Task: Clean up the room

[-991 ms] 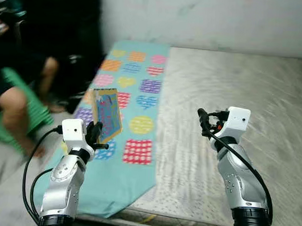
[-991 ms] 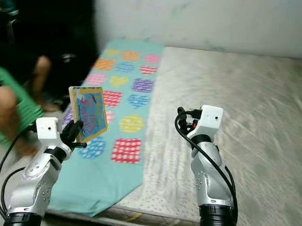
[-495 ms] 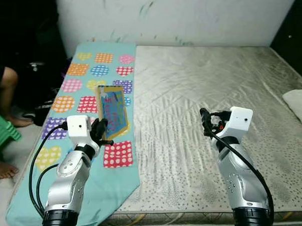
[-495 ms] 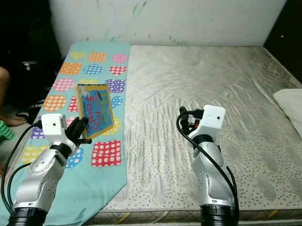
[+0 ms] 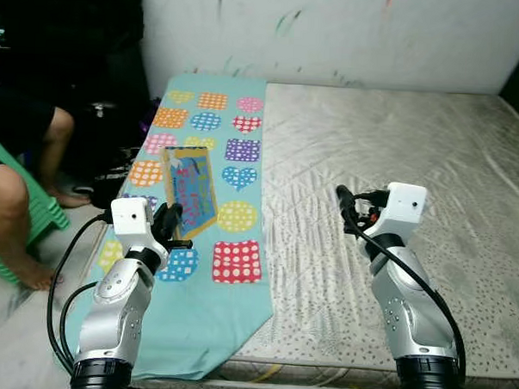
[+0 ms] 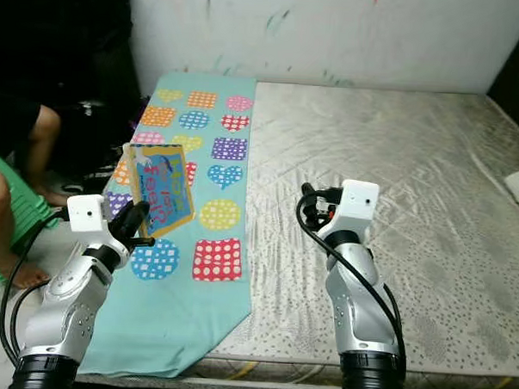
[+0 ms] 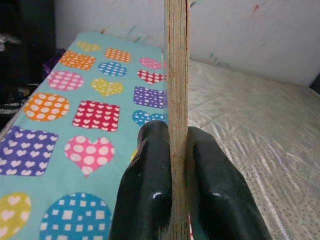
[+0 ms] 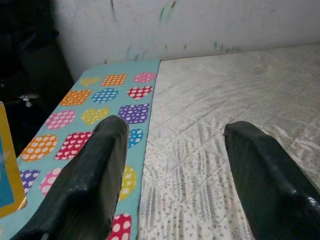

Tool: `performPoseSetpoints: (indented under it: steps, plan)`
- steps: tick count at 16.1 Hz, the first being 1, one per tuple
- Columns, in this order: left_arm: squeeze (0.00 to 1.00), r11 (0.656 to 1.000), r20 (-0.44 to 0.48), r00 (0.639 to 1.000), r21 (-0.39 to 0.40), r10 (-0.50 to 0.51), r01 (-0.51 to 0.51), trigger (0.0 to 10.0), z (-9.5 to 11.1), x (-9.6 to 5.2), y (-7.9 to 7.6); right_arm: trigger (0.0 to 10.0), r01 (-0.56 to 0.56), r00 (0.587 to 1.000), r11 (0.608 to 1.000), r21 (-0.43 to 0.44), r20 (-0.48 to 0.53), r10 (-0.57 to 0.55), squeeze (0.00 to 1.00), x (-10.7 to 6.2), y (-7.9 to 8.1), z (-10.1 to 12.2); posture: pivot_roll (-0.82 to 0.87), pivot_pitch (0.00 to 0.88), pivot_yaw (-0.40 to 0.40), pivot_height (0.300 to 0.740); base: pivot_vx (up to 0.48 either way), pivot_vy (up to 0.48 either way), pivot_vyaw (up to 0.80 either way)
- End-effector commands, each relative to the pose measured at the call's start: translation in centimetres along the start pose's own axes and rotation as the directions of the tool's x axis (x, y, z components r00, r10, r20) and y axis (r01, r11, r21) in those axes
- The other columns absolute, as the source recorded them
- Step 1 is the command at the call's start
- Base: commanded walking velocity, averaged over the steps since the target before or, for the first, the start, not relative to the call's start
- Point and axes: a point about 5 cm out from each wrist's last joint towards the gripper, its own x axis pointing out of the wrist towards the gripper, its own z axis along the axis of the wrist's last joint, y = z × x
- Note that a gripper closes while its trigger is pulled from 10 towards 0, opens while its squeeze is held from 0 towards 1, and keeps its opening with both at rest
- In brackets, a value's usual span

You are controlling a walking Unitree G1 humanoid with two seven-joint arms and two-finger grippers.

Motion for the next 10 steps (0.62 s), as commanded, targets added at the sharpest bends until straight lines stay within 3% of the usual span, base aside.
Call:
performPoseSetpoints:
  steps: [1,7,10]
  plan:
    - [0.00,1.000,0.036,0.999,0.016,-0.018,0.017,10.0,0.88,0.34,-0.39,10.0,0.005,1.000,1.000,-0.003,0.015,-0.005,0.00,0.22,0.01,0.42,-0.18,0.000,0.033,0.740,0.000,0.330,-0.50]
    - [0.00,0.999,0.038,0.999,0.032,-0.020,0.019,10.0,0.90,0.38,-0.52,10.0,-0.004,1.000,1.000,-0.016,0.011,0.004,0.00,0.16,0.03,0.23,-0.19,0.000,0.031,0.740,0.000,0.000,0.00]
    - [0.00,0.999,0.038,0.999,0.031,-0.019,0.018,10.0,0.90,0.38,-0.58,10.0,-0.013,1.000,0.999,-0.034,0.010,0.014,0.00,0.25,0.13,0.28,-0.19,0.000,0.030,0.740,0.000,-0.284,0.00]
